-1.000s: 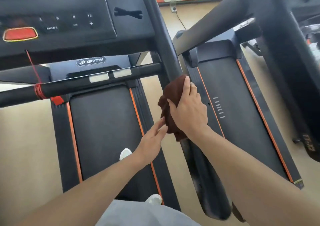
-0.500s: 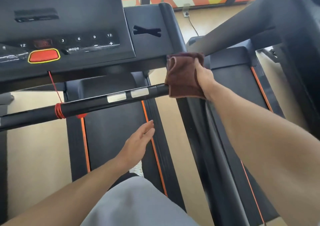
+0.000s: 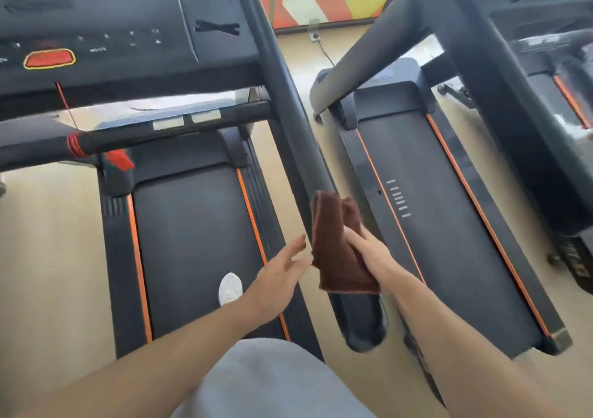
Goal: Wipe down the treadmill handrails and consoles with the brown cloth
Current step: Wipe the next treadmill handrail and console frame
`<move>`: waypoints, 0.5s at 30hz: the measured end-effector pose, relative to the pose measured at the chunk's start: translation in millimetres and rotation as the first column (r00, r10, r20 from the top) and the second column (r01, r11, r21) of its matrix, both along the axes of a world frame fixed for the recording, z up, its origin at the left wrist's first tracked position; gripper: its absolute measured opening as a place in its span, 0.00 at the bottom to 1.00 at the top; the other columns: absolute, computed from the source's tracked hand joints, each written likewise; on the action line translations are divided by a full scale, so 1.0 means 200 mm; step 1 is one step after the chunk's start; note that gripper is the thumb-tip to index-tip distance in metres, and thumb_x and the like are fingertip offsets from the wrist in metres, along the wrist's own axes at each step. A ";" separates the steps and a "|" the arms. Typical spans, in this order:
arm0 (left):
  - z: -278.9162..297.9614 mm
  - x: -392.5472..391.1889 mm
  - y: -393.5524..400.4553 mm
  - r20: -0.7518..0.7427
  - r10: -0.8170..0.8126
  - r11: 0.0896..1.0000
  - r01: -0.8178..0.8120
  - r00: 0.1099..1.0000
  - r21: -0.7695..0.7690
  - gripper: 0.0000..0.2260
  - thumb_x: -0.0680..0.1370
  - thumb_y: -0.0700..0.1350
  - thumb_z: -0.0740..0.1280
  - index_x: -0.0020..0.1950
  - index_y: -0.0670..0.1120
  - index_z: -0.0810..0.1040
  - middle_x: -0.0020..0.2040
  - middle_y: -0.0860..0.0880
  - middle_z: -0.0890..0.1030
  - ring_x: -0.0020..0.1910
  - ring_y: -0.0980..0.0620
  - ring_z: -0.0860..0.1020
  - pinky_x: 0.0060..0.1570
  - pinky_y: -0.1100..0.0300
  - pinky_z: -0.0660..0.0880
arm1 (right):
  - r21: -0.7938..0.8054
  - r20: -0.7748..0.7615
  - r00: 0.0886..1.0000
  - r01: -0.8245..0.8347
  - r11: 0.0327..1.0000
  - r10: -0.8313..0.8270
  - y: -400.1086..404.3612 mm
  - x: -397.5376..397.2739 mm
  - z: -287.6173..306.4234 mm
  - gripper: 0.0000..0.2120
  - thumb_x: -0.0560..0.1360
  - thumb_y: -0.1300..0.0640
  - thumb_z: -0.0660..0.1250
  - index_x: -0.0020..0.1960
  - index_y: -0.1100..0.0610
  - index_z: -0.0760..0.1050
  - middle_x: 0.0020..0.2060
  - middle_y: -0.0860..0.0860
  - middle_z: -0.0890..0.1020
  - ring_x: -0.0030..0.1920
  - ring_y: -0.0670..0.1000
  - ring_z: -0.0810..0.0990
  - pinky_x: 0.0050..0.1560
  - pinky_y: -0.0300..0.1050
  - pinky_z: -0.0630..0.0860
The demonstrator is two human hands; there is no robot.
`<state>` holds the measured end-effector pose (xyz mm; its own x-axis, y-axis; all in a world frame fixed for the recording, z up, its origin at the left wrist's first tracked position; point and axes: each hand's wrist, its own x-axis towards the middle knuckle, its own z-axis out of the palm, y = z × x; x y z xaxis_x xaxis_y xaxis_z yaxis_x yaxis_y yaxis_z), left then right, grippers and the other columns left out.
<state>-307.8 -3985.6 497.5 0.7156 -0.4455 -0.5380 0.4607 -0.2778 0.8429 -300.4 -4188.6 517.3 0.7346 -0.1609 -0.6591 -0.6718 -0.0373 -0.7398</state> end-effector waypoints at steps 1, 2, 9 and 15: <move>-0.02 -0.09 -0.05 -0.019 0.010 1.000 -0.010 1.000 -0.018 0.17 0.84 0.54 0.61 0.73 0.60 0.71 0.71 0.60 0.76 0.69 0.60 0.74 0.72 0.58 0.68 | -0.023 0.065 0.994 -0.083 0.996 0.084 -0.02 -0.09 -0.02 0.08 0.79 0.51 0.71 0.57 0.42 0.78 0.40 0.38 0.87 0.42 0.40 0.85 0.46 0.35 0.80; -0.02 -0.17 -0.10 -0.048 0.037 0.999 -0.037 0.998 -0.012 0.12 0.83 0.54 0.62 0.66 0.62 0.74 0.68 0.56 0.79 0.66 0.57 0.77 0.69 0.55 0.73 | -0.050 0.102 0.984 -0.142 0.989 0.146 -0.03 -0.19 0.00 0.13 0.78 0.54 0.73 0.57 0.39 0.76 0.41 0.36 0.86 0.42 0.38 0.85 0.43 0.32 0.79; -0.18 -0.58 -0.22 -0.121 0.118 0.985 -0.101 0.986 0.141 0.06 0.81 0.54 0.66 0.51 0.66 0.78 0.51 0.55 0.85 0.49 0.52 0.82 0.60 0.45 0.79 | -0.234 0.198 0.974 -0.061 0.970 0.109 -0.05 -0.62 -0.09 0.32 0.72 0.50 0.79 0.67 0.31 0.66 0.61 0.41 0.81 0.58 0.35 0.79 0.60 0.32 0.75; -0.20 -0.75 -0.28 -0.284 0.085 0.983 -0.034 0.955 0.179 0.10 0.82 0.46 0.65 0.58 0.42 0.79 0.46 0.40 0.83 0.42 0.47 0.78 0.47 0.51 0.80 | -0.469 0.284 0.943 -0.021 0.883 0.173 0.03 -0.89 -0.19 0.48 0.72 0.57 0.78 0.80 0.37 0.53 0.77 0.41 0.65 0.75 0.44 0.66 0.74 0.51 0.69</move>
